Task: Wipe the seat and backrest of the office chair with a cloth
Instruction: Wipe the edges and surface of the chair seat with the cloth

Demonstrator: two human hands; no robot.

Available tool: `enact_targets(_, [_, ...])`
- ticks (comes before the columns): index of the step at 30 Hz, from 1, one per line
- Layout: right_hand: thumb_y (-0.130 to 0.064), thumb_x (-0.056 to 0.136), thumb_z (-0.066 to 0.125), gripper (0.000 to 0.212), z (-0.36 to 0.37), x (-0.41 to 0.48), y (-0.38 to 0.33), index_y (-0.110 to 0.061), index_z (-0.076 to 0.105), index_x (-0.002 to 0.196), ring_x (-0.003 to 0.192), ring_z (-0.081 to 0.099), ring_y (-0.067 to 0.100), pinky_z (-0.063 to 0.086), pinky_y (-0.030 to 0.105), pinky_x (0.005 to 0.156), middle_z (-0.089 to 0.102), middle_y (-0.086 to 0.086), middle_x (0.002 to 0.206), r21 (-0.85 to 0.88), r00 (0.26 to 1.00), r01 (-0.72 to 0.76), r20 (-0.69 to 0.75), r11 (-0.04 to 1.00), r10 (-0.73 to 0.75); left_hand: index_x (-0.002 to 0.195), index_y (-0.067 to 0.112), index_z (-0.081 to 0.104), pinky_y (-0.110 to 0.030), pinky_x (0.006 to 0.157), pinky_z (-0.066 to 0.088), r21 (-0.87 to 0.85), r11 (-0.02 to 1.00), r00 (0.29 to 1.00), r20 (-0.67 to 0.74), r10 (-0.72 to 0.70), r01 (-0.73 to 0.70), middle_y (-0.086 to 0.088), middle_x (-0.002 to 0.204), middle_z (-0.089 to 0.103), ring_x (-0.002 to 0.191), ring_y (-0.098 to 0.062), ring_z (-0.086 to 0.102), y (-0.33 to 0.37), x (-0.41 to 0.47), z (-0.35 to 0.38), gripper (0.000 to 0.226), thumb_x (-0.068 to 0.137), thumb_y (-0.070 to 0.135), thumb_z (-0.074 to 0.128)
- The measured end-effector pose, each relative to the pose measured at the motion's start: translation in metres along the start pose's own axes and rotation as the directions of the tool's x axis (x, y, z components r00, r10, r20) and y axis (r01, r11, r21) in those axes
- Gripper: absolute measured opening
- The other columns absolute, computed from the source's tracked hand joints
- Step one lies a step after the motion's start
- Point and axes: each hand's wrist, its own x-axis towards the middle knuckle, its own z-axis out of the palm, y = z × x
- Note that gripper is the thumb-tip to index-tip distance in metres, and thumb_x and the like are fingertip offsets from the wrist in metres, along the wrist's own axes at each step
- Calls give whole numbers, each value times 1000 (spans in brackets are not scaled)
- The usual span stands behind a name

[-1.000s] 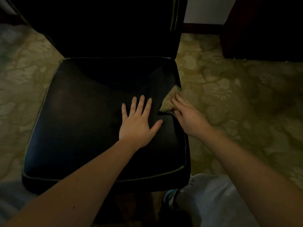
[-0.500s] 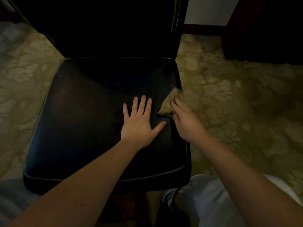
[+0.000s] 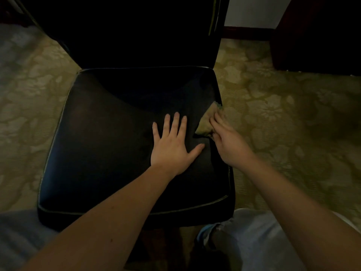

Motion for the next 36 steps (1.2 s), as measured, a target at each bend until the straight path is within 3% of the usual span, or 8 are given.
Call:
enact_targets(3, [-12, 104, 37, 52, 1, -6, 1, -8, 22, 154, 143, -1, 2, -1, 17, 117, 10, 4, 163, 17, 1000, 5, 0, 1000, -5, 163, 26, -3, -60, 124, -4, -11, 1000, 1000, -11, 11, -11, -3, 172, -7, 157, -27, -12, -2, -1, 1, 92, 92, 82, 14])
enact_targets(9, [-12, 105, 36, 51, -5, 13, -6, -6, 23, 154, 151, 6, 17, 7, 26, 122, 11, 7, 164, 13, 998, -66, -20, 998, 67, 162, 38, -5, -61, 123, -5, -1, 1000, 1000, -2, 16, -16, -6, 171, -8, 157, -30, -12, 1, 0, -1, 82, 93, 80, 14])
enact_targets(21, [-13, 105, 35, 52, 0, 4, -3, -6, 22, 154, 151, 3, 16, 4, 25, 122, 10, 7, 164, -43, 999, -39, -15, 998, 39, 162, 38, -5, -62, 123, -4, 6, 1000, 1000, -11, 9, -9, -7, 171, -8, 157, -31, -12, 2, 1, 2, 82, 94, 80, 12])
enact_targets(28, [-11, 104, 37, 52, -7, 28, -3, -4, 22, 153, 151, 7, 17, 0, 15, 113, 11, 9, 164, -23, 996, -85, -20, 996, 85, 161, 38, -6, -63, 123, -3, 13, 1000, 1000, -1, -1, 1, -7, 171, -9, 157, -31, -12, 3, 3, 1, 82, 93, 80, 11])
enact_targets(36, [-13, 104, 36, 52, -4, -4, -3, -6, 22, 154, 151, 7, 16, 3, 19, 117, 12, 7, 163, -97, 1000, -15, 3, 995, 16, 162, 37, -3, -62, 123, -4, 12, 1000, 1000, -20, 1, -1, -7, 171, -7, 157, -31, -10, 4, 2, 2, 84, 93, 81, 14])
